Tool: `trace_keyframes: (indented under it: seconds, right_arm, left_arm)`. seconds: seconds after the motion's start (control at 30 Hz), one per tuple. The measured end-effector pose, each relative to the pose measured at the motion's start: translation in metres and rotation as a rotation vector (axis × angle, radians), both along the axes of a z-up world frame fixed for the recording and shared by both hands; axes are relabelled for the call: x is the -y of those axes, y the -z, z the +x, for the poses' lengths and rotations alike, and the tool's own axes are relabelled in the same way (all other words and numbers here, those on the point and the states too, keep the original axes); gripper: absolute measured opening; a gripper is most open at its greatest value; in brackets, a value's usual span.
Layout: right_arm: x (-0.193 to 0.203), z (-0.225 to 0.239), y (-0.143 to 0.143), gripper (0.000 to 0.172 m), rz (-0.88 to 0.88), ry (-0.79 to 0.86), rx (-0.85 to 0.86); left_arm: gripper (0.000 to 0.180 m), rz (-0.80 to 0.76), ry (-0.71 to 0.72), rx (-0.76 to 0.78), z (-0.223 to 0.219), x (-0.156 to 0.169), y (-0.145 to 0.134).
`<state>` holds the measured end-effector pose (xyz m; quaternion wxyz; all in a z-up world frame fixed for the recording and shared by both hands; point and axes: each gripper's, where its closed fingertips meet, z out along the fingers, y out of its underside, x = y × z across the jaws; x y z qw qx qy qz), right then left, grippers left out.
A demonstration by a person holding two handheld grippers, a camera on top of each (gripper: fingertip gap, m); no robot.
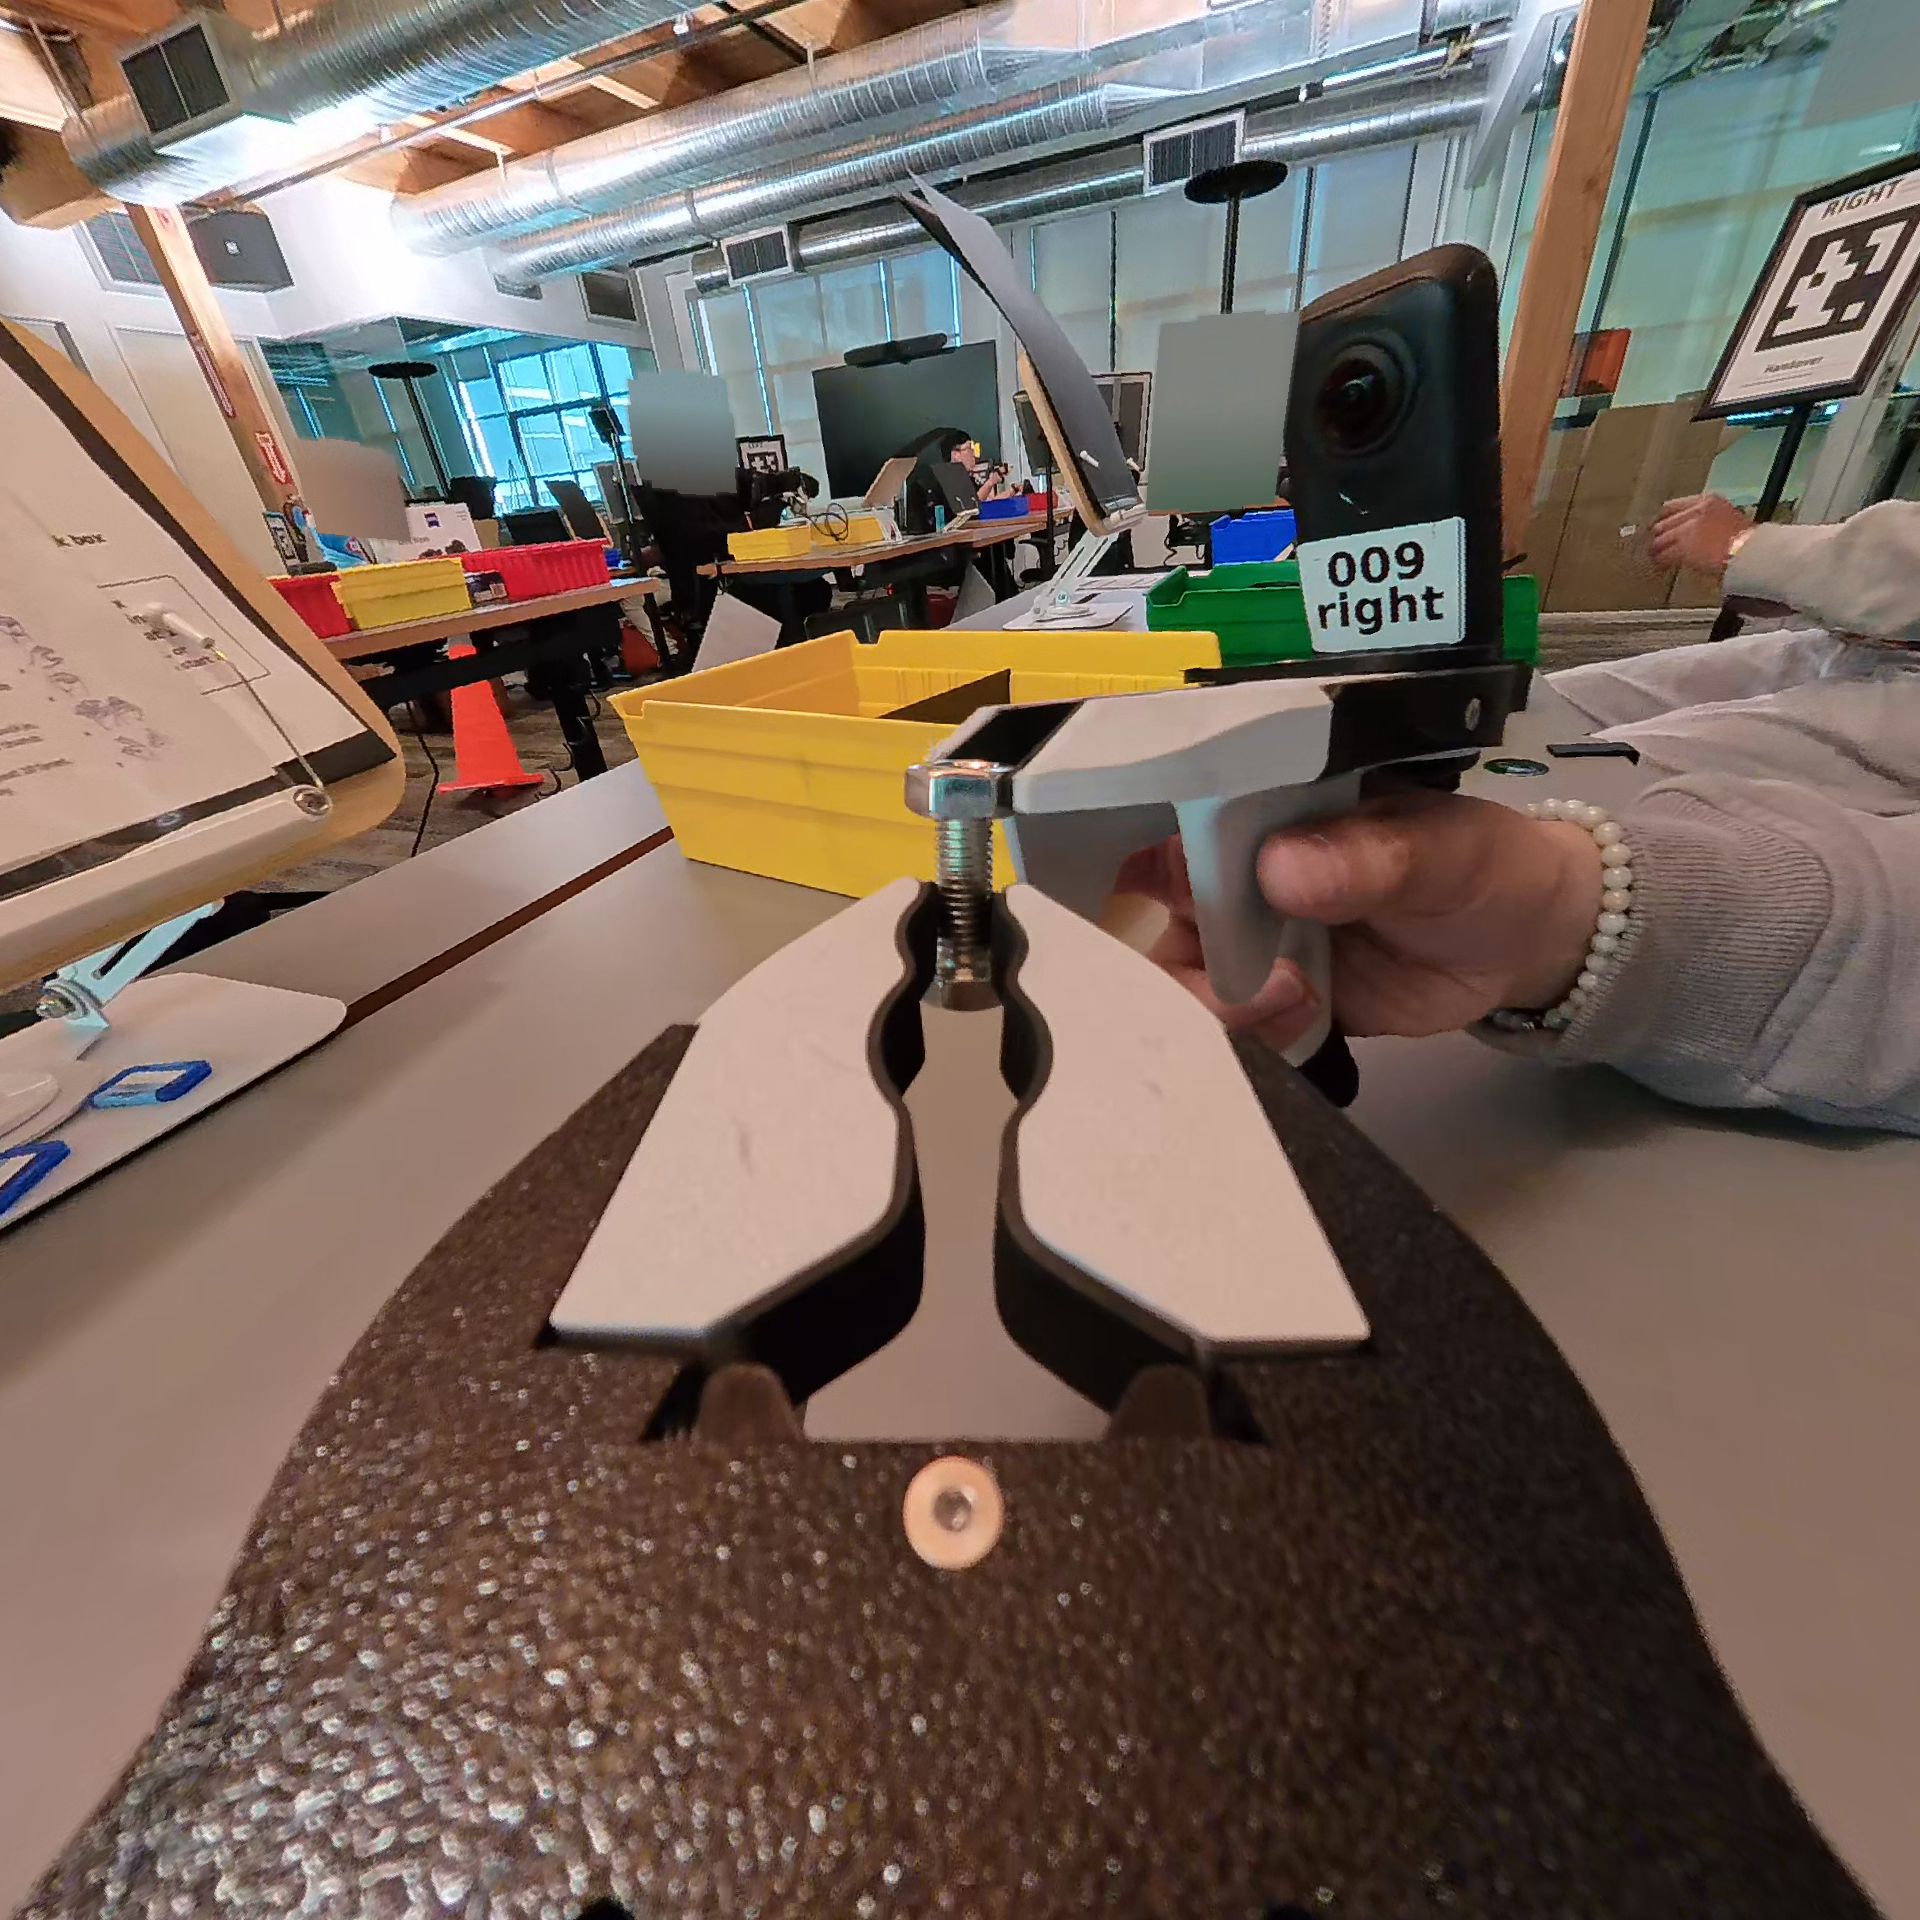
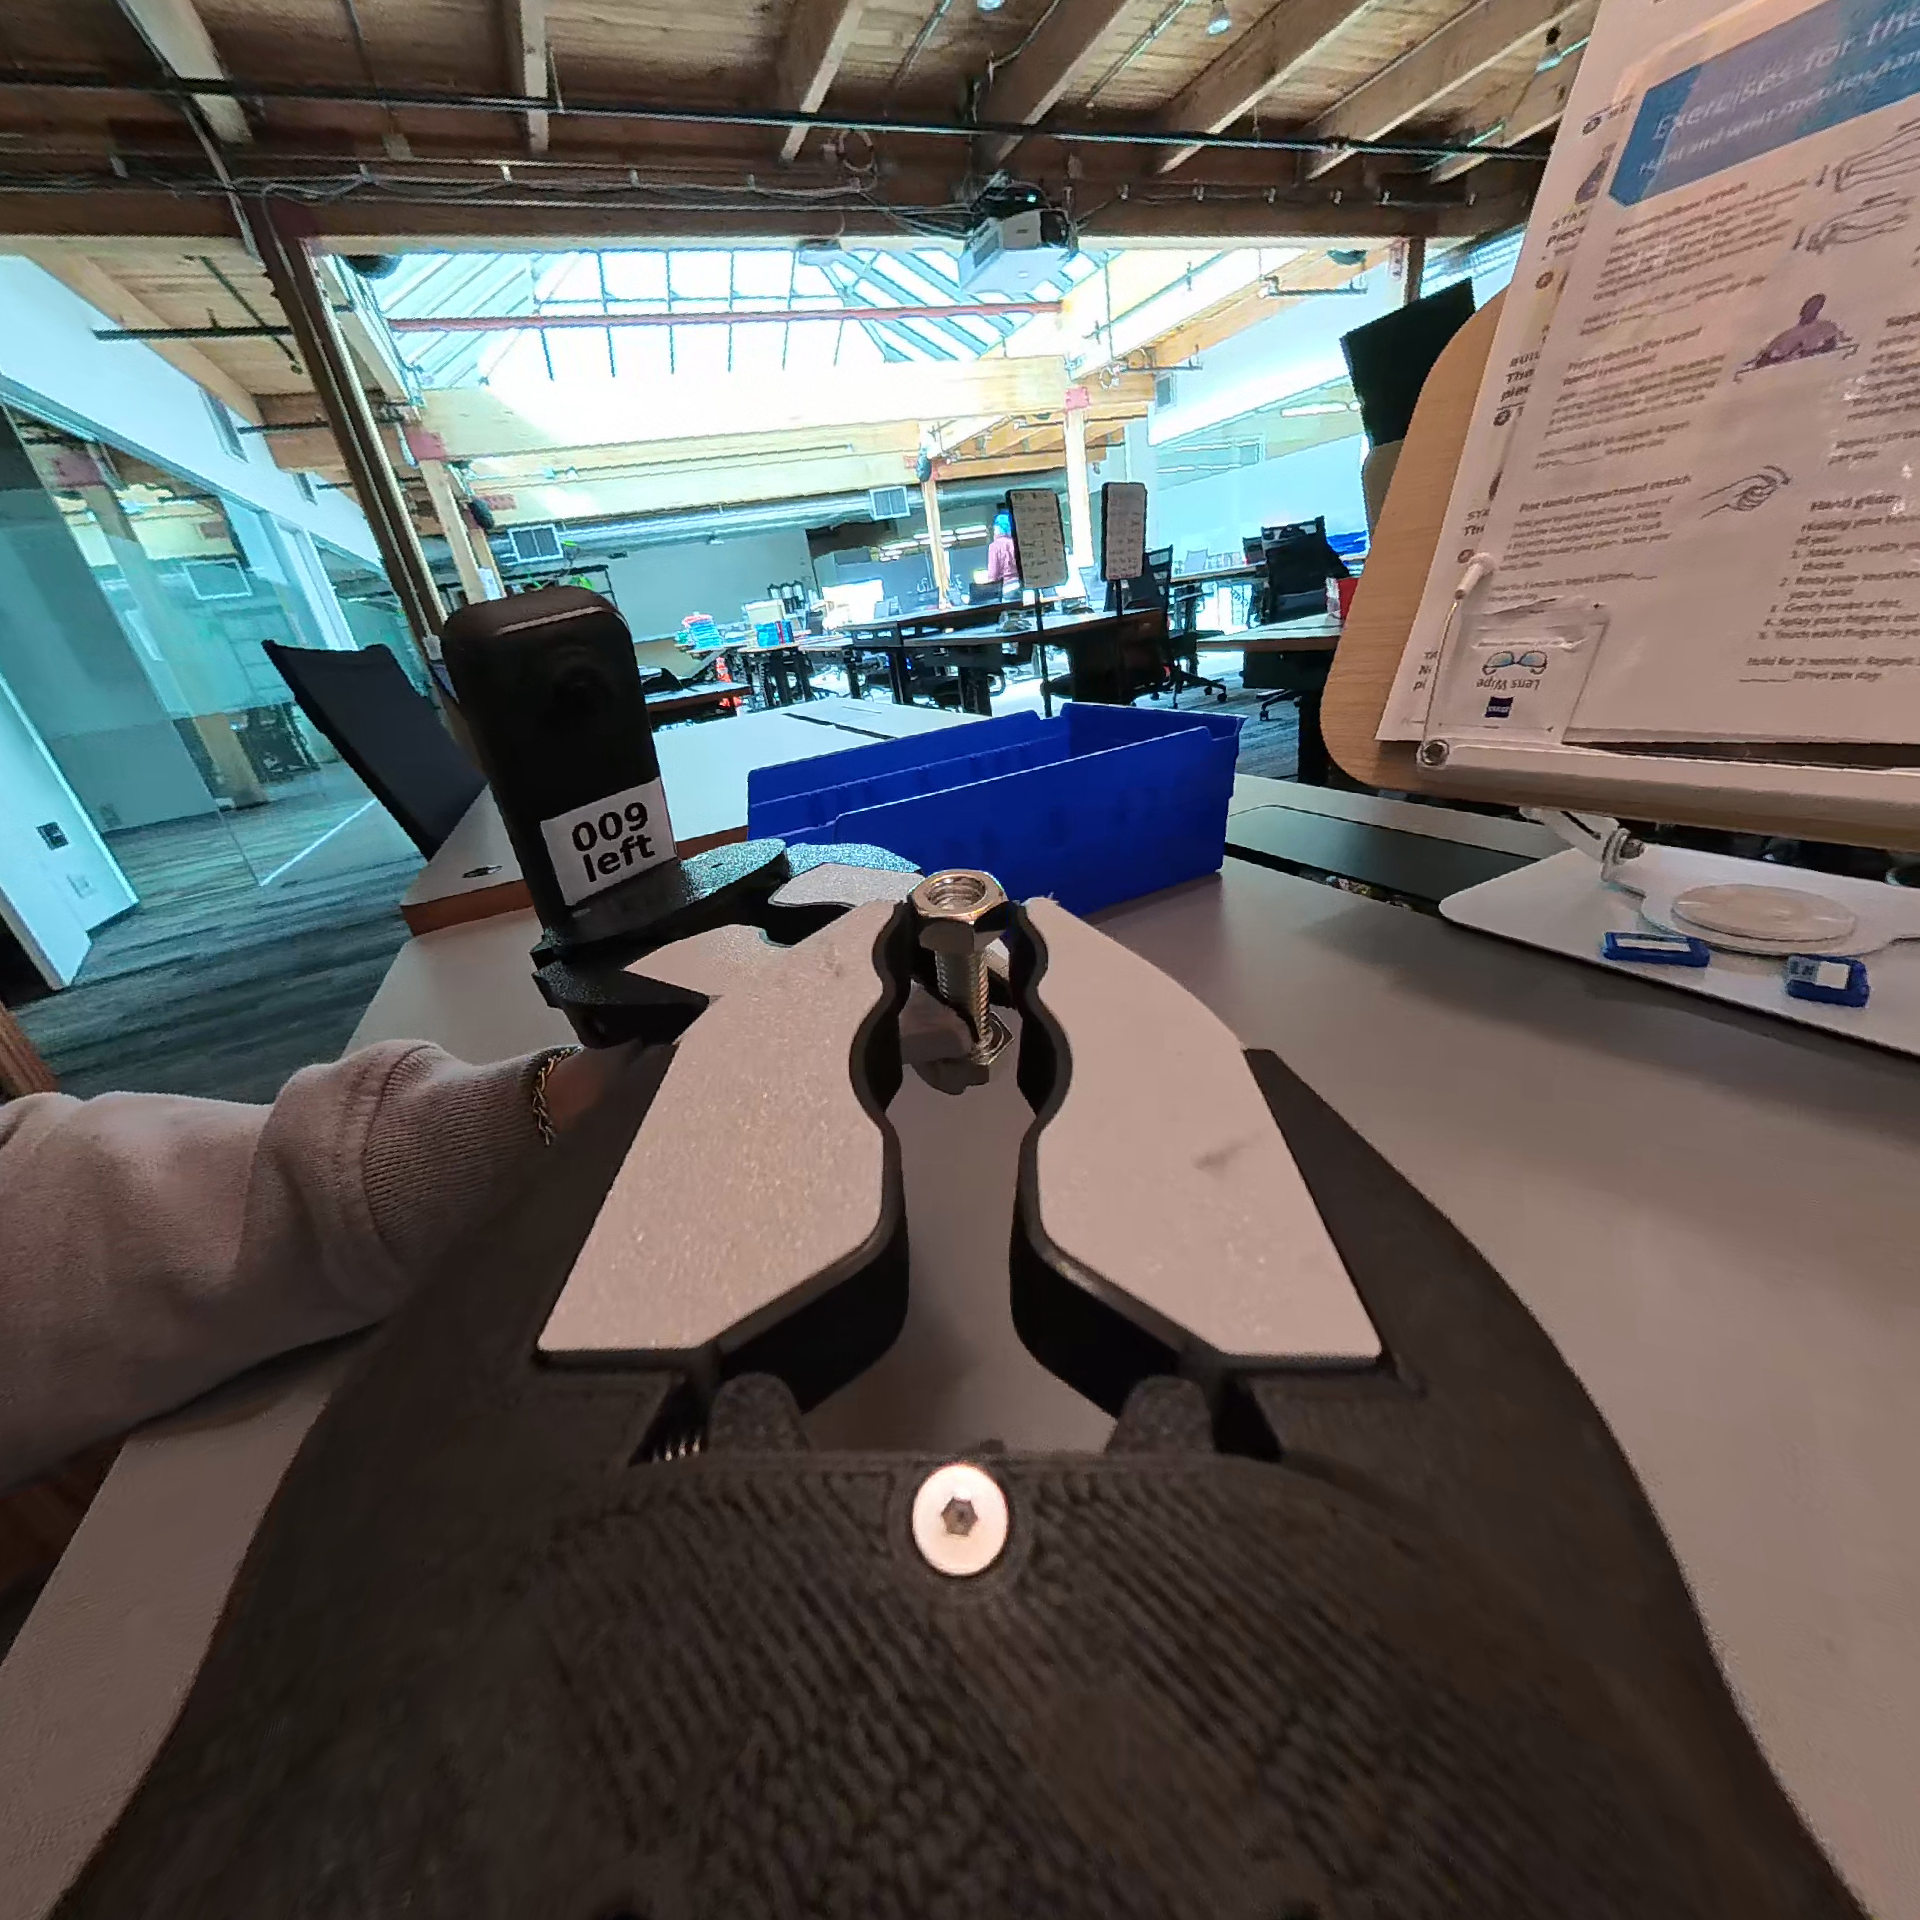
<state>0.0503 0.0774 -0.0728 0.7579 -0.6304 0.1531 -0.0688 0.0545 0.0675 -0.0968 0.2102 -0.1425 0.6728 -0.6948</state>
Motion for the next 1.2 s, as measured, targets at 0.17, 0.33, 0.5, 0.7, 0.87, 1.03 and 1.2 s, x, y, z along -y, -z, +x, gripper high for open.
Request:
trace_keyframes:
  seconds: [0.17, 0.33, 0.5, 0.7, 0.87, 1.03, 1.2]
  right_arm:
    - [0.0, -0.005, -0.002, 0.017, -0.006, -0.05, 0.024]
    - [0.002, -0.021, -0.009, 0.017, 0.031, -0.207, 0.028]
    - [0.004, -0.024, -0.01, 0.017, 0.023, -0.234, 0.041]
    - [0.012, -0.003, -0.009, 0.023, 0.038, -0.089, 0.012]
    - [0.008, -0.008, -0.008, 0.033, 0.026, -0.098, 0.042]
    - [-0.002, -0.011, -0.008, 0.033, 0.007, -0.052, 0.074]
    - [-0.001, -0.007, -0.005, 0.024, -0.003, -0.025, 0.062]
  left_arm:
    - [0.009, -0.018, 0.052, -0.009, -0.005, 0.001, -0.002]
    - [0.009, -0.075, 0.213, -0.048, -0.023, 0.005, -0.009]
    - [0.009, -0.082, 0.253, -0.064, -0.027, 0.006, -0.009]
    - [0.009, -0.087, 0.197, -0.047, -0.021, 0.0, -0.011]
    - [0.009, -0.061, 0.142, -0.034, -0.014, -0.001, -0.008]
    - [0.009, -0.025, 0.102, -0.017, -0.011, -0.001, -0.004]
    - [0.009, -0.017, 0.091, -0.01, -0.01, 0.001, -0.003]
